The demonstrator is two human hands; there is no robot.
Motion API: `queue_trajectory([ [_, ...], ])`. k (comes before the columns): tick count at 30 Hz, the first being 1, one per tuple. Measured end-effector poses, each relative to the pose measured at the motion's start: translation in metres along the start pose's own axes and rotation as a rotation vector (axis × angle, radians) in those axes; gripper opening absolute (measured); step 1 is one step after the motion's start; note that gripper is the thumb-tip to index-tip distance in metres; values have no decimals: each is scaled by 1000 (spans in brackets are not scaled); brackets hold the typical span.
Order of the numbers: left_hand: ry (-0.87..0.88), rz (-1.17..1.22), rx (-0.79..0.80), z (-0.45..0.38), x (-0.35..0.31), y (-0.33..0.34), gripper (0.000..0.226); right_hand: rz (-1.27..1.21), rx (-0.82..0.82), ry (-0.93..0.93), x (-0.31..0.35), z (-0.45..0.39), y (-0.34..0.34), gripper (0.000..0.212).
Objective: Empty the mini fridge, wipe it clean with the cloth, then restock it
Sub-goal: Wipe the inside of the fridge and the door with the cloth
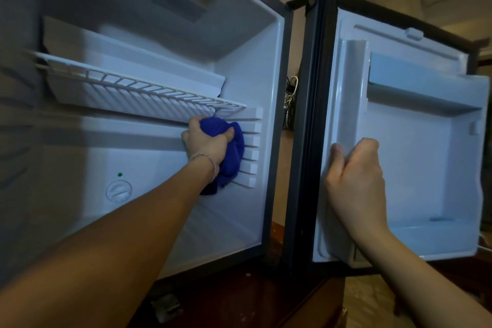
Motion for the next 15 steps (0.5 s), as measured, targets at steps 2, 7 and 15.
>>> queue_trajectory([
  [2, 25, 40, 45, 12, -9, 6, 56, -12, 1, 4, 1, 1, -1, 24],
  [7, 115, 62, 68, 32, -40, 23, 66, -26, 9, 5, 2, 0, -2, 25],
  [15, 38, 151, 7, 16, -29, 22, 67, -29, 18, -1, 4, -2, -2, 25],
])
Point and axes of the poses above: each hand's wrist, its own z-axis away from the middle knuckle, its own y-axis out of the palm, x = y × z, the point moved 9 cm from there along -z, towards the middle knuckle
